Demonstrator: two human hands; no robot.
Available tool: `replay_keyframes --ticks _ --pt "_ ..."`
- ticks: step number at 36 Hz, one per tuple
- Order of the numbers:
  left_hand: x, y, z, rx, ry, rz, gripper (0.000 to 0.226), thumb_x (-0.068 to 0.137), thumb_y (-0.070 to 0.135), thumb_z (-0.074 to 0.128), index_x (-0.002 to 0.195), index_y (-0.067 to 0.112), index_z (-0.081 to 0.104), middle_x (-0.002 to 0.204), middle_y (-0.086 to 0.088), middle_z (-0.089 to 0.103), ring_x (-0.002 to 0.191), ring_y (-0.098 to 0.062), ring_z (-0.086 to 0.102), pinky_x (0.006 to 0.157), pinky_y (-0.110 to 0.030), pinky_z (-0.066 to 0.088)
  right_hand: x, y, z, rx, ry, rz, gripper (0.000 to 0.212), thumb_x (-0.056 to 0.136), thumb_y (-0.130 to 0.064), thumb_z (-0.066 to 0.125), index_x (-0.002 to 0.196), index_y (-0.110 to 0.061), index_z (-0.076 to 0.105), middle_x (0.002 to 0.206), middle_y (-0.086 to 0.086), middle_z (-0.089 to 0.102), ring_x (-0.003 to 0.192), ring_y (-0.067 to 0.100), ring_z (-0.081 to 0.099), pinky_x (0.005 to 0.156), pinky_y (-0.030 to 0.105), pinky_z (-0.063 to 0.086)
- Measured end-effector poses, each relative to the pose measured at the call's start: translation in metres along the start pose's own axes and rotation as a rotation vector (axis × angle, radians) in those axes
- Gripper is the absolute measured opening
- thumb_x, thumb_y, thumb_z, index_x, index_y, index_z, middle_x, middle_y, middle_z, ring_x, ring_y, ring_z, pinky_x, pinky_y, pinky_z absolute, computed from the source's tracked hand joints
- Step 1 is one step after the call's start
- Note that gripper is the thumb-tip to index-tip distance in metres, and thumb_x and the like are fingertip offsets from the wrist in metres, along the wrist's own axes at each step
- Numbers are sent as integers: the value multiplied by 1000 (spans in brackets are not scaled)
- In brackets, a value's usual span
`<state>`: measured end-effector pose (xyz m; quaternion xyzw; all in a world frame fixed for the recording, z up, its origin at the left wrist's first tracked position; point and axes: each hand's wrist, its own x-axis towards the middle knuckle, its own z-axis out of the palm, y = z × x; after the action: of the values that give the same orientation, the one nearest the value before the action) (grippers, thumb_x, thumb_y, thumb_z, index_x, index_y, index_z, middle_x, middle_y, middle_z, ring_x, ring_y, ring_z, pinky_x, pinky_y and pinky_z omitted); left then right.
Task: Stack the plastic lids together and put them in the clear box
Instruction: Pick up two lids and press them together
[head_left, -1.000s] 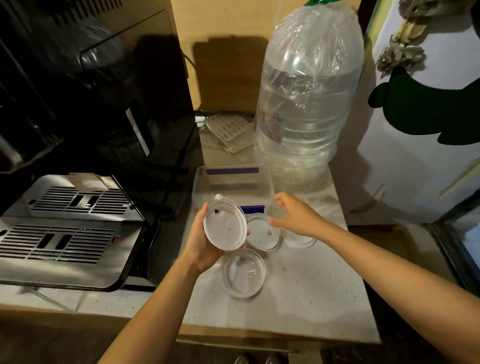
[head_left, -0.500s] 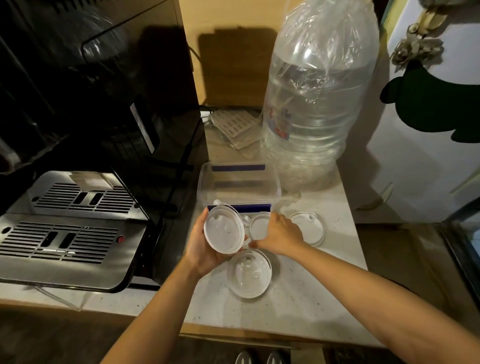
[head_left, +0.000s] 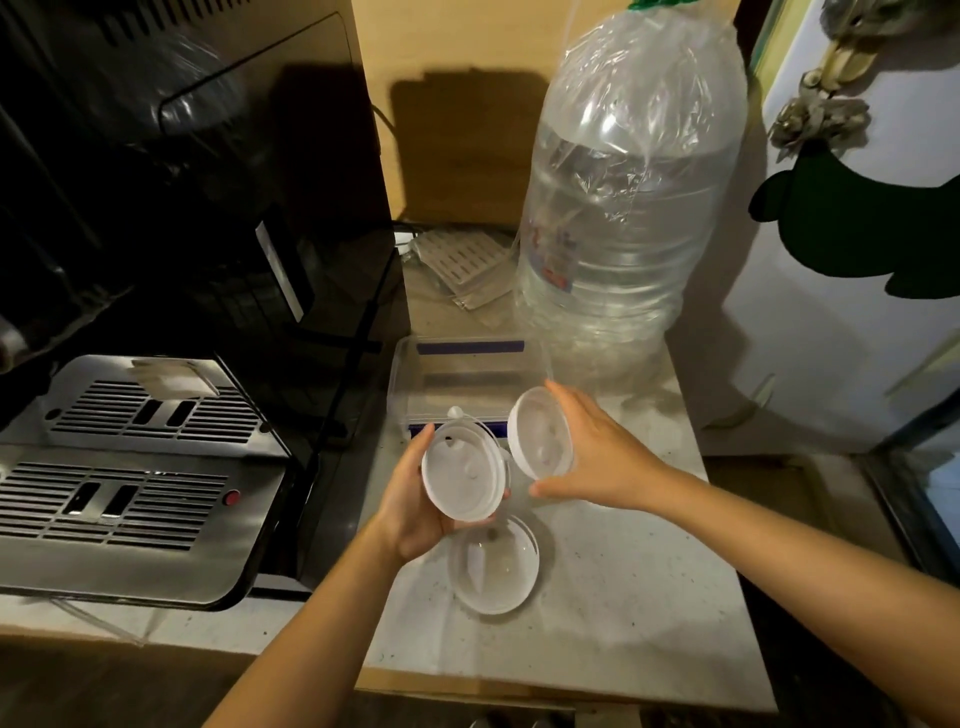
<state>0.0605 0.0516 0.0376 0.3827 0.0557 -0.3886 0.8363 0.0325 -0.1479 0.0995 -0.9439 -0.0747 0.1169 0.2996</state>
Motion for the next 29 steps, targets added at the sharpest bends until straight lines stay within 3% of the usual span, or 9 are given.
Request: replay_keyframes --ticks 3,7,13,15,17,19,24,29 --pt "3 0 9 26 -31 -76 66 70 62 38 115 18 59 112 -19 60 90 -36 63 69 -40 56 -6 -10 -19 -151 16 -193 108 70 -38 75 145 -21 -1 155 -3 5 141 14 12 107 21 18" --pt "4 3 25 59 -94 -76 63 68 63 33 99 22 68 96 -14 72 85 -32 66 57 -36 58 -1 -13 -23 -475 96 -522 103 69 -44 73 144 -18 7 153 6 22 139 14 11 115 35 5" --pt "3 9 36 123 -136 -26 58 67 62 33 103 24 57 87 -6 76 83 -24 69 62 -36 60 9 -9 -19 -715 97 -755 102 60 -34 82 140 -12 23 147 8 38 137 21 22 109 50 13" --pt "2 11 37 142 -153 -14 61 66 69 42 104 25 59 88 -6 75 84 -24 69 63 -35 60 10 -11 -19 -766 112 -794 103 57 -33 83 139 -11 26 146 7 40 137 23 30 108 48 16" --pt "1 12 37 147 -186 -11 68 50 70 67 101 25 66 92 -8 75 86 -25 69 64 -36 60 12 -12 -19 -796 121 -819 107 53 -34 86 139 -12 26 145 7 42 135 24 36 108 46 20" --pt "2 11 34 158 -214 -13 79 35 65 79 101 25 65 95 -9 74 88 -26 68 65 -36 60 15 -13 -19 -815 126 -835 110 51 -34 87 139 -12 26 144 7 43 134 24 37 108 44 21" --pt "3 13 29 195 -208 -16 99 26 66 81 111 23 52 108 -13 59 93 -26 65 68 -35 60 20 -15 -17 -826 136 -871 110 51 -34 88 139 -13 27 144 7 43 134 24 37 107 41 21" --pt "2 16 25 279 -193 2 105 27 67 80 116 21 50 113 -12 57 101 -27 61 78 -37 57 26 -13 -13 -812 160 -921 111 50 -28 89 139 -12 26 146 9 34 134 25 30 107 40 23"
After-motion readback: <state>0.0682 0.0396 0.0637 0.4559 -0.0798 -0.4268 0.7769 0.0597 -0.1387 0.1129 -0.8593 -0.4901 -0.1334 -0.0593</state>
